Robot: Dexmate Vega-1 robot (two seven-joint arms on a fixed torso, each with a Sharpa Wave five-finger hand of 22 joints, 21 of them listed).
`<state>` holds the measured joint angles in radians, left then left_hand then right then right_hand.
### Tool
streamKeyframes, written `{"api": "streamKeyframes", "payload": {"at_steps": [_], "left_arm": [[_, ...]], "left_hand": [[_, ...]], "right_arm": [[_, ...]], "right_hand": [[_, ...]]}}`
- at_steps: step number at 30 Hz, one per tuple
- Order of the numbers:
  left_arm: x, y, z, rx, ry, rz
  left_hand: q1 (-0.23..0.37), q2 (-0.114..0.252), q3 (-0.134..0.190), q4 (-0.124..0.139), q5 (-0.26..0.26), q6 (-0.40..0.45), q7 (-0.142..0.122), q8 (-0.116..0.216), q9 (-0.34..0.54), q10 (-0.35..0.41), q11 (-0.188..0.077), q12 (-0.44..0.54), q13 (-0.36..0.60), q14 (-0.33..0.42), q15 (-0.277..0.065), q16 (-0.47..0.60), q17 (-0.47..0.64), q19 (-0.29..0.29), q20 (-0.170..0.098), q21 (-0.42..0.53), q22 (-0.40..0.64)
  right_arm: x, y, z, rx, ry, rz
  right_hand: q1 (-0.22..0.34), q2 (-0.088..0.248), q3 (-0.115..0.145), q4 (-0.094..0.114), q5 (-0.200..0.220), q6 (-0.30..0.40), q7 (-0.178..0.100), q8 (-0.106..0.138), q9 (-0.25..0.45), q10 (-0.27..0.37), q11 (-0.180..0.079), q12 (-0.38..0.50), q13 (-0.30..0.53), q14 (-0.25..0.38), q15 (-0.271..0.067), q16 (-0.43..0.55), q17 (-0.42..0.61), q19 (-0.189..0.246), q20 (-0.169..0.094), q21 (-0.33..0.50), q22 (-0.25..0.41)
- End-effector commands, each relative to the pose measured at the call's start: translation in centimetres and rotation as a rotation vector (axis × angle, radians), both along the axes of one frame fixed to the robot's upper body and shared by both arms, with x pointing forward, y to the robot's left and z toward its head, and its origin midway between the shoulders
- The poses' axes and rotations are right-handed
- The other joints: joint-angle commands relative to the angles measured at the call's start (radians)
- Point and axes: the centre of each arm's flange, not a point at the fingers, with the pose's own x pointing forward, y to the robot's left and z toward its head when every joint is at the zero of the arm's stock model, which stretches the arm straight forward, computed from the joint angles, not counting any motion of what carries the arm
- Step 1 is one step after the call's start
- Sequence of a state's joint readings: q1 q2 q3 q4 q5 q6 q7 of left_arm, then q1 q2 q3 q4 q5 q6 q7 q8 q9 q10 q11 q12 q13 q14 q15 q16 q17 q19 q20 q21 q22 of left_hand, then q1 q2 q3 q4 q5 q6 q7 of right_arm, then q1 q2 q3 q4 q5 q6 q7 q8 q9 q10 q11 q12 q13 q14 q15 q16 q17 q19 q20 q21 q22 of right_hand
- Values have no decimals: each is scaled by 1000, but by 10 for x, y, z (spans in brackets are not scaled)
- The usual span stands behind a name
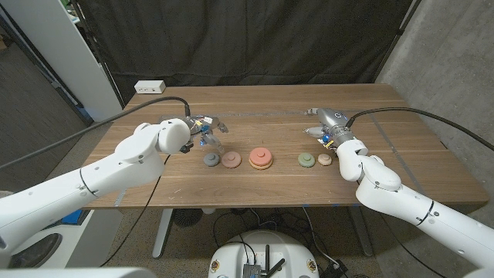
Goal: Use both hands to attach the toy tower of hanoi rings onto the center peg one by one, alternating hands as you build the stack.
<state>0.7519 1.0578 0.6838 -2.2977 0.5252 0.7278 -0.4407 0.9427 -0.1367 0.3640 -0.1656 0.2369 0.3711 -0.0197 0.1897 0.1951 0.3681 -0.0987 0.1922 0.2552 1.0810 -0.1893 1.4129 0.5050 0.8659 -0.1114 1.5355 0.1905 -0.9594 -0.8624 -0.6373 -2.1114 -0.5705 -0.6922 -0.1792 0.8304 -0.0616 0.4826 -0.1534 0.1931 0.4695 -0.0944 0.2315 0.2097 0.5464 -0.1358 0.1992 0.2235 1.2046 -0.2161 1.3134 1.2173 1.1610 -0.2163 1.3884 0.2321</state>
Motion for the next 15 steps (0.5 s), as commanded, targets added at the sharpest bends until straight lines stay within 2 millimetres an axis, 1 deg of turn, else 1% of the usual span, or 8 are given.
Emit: {"api": "streamKeyframes", "payload": {"at_steps": [1, 4, 7, 11, 12, 15], "left_arm": [[7, -12, -9, 24, 62, -17], [10, -14, -11, 31, 73, -19], [12, -16, -13, 48, 83, -21], [13, -18, -14, 70, 89, -17], [14, -18, -15, 73, 87, -14], [16, -19, -16, 82, 89, -10]], "left_hand": [[11, -2, -10, 3, 1, -13, 4, -1, 1, -9, 6, 4, 0, 14, -29, 9, 3, 15, -100, 3, 2], [12, -1, -14, 4, 1, -22, 7, -2, 0, -19, 8, 2, -1, 14, -29, 8, 1, 16, -100, 1, 1], [15, -3, -18, 3, 0, -22, 12, 0, 0, -16, 14, 6, -1, 17, -29, 13, 5, 17, -101, 0, 1], [18, -6, -23, 3, -1, -26, 18, 1, 0, -18, 14, 7, -2, 12, -29, 11, 2, 16, -100, -2, 0], [18, -6, -24, 3, -1, -27, 18, 1, 0, -19, 17, 7, -2, 10, -29, 10, 1, 16, -100, -3, 0], [18, -8, -28, 3, -2, -35, 16, 0, -1, -26, 14, 5, -3, 8, -29, 9, 0, 14, -100, -5, 0]], "right_arm": [[1, 0, -3, 3, 15, -3], [2, 0, -3, 3, 17, -3], [2, 0, -3, 2, 17, -4], [2, -1, -2, 2, 20, -7], [1, -1, -2, 1, 20, -7], [1, -1, -3, 0, 23, -9]], "right_hand": [[-10, 0, 8, 3, 5, 6, -2, -2, 2, 10, -1, 0, -1, 0, -2, 3, 1, 2, -2, 5, 1], [-11, 0, 9, 3, 5, 7, -2, -2, 2, 11, -1, 0, -1, -3, -2, 1, -1, 2, -2, 7, 2], [-11, 1, 10, 2, 5, 6, 1, -3, 2, 12, 1, 0, -1, -3, -2, 1, -2, 1, -2, 6, -1], [-10, 3, 12, 1, 6, 5, 2, -4, 2, 12, 1, 1, -1, -8, -3, -4, -7, 1, -2, 7, -1], [-10, 3, 12, 1, 6, 5, 2, -4, 2, 12, 1, 1, -1, -9, -3, -5, -8, 1, -2, 6, -2], [-10, 4, 12, 1, 6, 5, 3, -4, 2, 12, 1, 0, -2, -10, -3, -6, -9, 1, -2, 6, -2]]}}
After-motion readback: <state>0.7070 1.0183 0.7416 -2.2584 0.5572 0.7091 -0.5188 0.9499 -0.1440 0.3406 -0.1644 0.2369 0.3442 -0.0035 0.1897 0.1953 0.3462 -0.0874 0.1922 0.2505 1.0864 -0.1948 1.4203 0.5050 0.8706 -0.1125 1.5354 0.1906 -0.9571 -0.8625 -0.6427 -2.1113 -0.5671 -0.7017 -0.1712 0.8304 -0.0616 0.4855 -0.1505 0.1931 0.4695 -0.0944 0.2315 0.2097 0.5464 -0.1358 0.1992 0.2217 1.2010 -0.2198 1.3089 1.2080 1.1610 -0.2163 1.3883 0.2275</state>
